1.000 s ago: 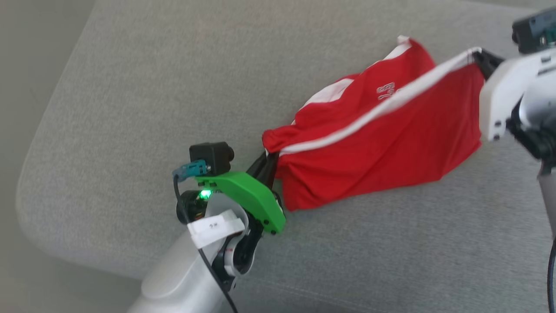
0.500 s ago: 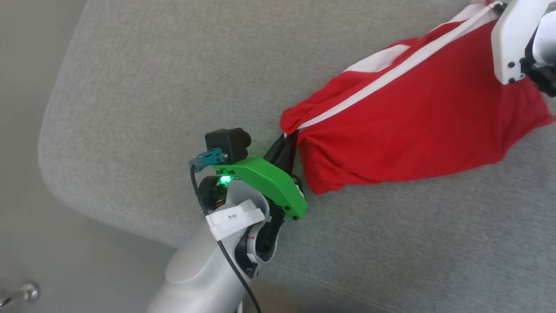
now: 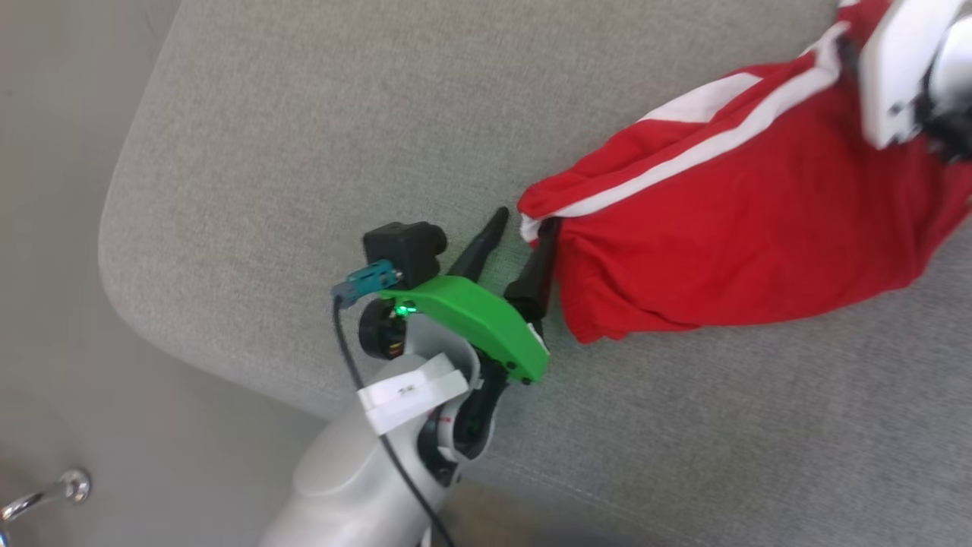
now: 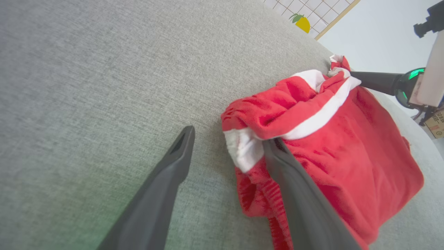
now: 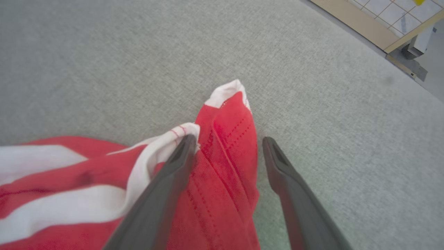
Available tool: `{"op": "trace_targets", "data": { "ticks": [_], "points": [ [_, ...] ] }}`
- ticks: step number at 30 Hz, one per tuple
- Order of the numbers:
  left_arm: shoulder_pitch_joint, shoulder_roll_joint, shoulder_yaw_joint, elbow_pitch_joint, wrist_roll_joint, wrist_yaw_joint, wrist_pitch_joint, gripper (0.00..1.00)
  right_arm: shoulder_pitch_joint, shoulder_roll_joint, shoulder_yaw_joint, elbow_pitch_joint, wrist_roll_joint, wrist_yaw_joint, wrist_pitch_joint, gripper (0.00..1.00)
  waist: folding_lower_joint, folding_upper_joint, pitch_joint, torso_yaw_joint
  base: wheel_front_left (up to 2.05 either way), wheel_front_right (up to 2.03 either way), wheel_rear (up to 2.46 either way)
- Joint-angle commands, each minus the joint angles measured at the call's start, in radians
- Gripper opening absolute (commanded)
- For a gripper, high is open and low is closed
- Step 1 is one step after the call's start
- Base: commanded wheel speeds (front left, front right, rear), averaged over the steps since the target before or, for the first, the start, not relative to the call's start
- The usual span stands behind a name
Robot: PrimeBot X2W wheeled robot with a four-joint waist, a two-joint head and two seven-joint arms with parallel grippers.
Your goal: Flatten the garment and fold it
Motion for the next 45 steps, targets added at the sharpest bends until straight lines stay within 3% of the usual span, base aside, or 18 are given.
{"op": "trace_targets", "data": {
  "ticks": [1,13,18,22,27,33,36,45],
  "points": [
    [0.008,0.018,0.001,-0.01,0.007,-0.005,-0.013,1.0,0.04,0.005,0.01,-0.007,0.02,-0.001,-0.019,1.0,-0.0001,0.0,-0.052,-0.04,0.0,0.0,0.0],
    [0.145,0.125,0.032,-0.098,0.027,0.02,-0.072,1.0,0.253,-0.013,-0.055,-0.107,0.135,-0.001,-0.211,1.0,-0.0001,0.0,-0.212,-0.088,0.0,0.0,0.0],
    [0.162,0.146,0.077,-0.1,0.15,0.017,-0.126,1.0,0.342,0.003,-0.106,-0.153,0.161,-0.001,-0.293,1.0,-0.0001,0.0,-0.239,-0.09,0.0,0.0,0.0],
    [0.185,0.102,0.192,-0.157,0.307,-0.029,-0.128,1.0,0.376,0.024,-0.143,-0.167,0.17,-0.001,-0.32,1.0,-0.0001,0.0,-0.233,-0.092,0.0,0.0,0.0],
    [0.236,0.023,0.346,-0.21,0.482,-0.11,-0.129,1.0,0.344,0.061,-0.185,-0.129,0.159,-0.001,-0.304,1.0,-0.0001,0.0,-0.194,-0.098,0.0,0.0,0.0],
    [0.258,-0.027,0.454,-0.247,0.588,-0.201,-0.129,1.0,0.254,0.08,-0.224,-0.031,0.099,-0.001,-0.273,1.0,-0.0001,0.0,-0.139,-0.078,0.0,0.0,0.0],
    [0.26,-0.031,0.469,-0.264,0.593,-0.213,-0.129,1.0,0.216,0.086,-0.231,0.02,0.069,-0.001,-0.235,1.0,-0.0001,0.0,-0.12,-0.064,0.0,0.0,0.0],
    [0.265,-0.032,0.451,-0.292,0.545,-0.185,-0.129,1.0,0.161,0.084,-0.168,0.115,0.024,-0.001,-0.038,1.0,-0.0001,0.0,-0.092,-0.037,0.0,0.0,0.0]
  ]
}}
